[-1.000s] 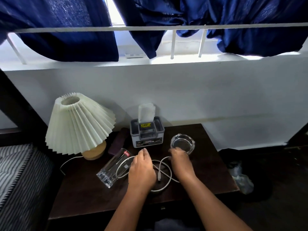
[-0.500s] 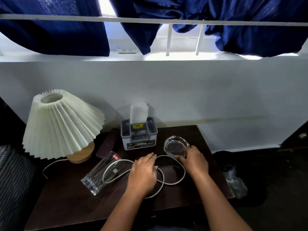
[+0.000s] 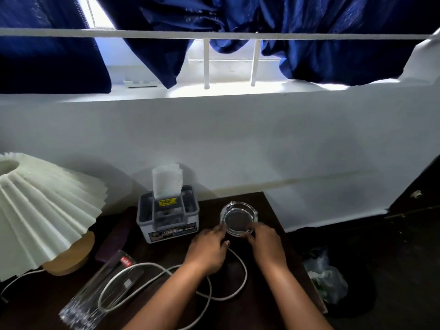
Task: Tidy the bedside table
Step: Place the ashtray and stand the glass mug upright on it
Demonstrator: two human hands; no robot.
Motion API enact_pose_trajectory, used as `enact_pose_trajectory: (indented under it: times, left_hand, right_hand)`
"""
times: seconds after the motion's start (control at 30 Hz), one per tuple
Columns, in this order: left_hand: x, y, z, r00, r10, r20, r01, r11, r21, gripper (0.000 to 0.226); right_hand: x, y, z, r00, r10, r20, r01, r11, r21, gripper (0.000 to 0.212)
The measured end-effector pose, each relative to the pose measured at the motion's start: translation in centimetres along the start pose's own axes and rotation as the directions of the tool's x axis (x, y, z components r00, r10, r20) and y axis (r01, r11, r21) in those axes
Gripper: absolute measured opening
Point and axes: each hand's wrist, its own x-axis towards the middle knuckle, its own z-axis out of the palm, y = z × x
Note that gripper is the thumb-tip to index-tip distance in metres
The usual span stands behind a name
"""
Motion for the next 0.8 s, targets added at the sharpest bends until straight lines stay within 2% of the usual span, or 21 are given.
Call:
enact_pose_trajectory:
  times: [0.13, 0.37, 0.5, 0.6, 0.67, 0.73, 0.8]
  left_hand:
    - [1.8, -0.3, -0.1, 0.996, 0.083, -0.006, -0.083, 0.993, 0.079, 0.054]
    - [3.3, -0.3, 0.0, 0.995, 0.092, -0.033, -0.088, 0.989, 0.123, 0.058]
    - [1.8, -0.2, -0.9, 0.994, 0.1, -0.04, -0.093, 0.985, 0.146, 0.065]
    - [-1.2, -0.5, -2.8, 0.978, 0.106, -0.179, -0.097, 0.994, 0.06, 0.061]
    - [-3.8, -1.3, -4.1, 0.951, 0.137, -0.275, -0.142, 0.99, 0.003, 0.058]
    - [-6.5, -2.8, -5.6, 0.92, 0.152, -0.361, -0.172, 0.985, -0.023, 0.055]
    - [-9.0, -4.8, -6.9, 0.882, 0.036, -0.47, -0.106, 0.986, -0.125, 0.049]
  right_hand:
    - [2.7, 1.1, -0.5, 0.999, -0.046, -0.005, 0.045, 0.997, -0.057, 0.027]
    - [5.6, 1.2, -0.9, 0.995, -0.062, 0.082, 0.077, 0.975, -0.208, 0.032]
    - [5.4, 0.5, -1.3, 0.991, -0.048, 0.125, 0.074, 0.974, -0.214, 0.034]
    - [4.1, -1.6, -1.9, 0.986, -0.022, 0.167, 0.043, 0.991, -0.124, 0.043]
    - [2.2, -4.0, -2.2, 0.991, -0.009, 0.136, 0.003, 0.999, 0.045, 0.04]
    - [-0.3, -6.9, -2.1, 0.989, -0.054, 0.138, 0.022, 0.975, 0.223, 0.031]
    - [-3.0, -9.8, -1.6, 0.979, -0.085, 0.185, 0.018, 0.942, 0.337, 0.023]
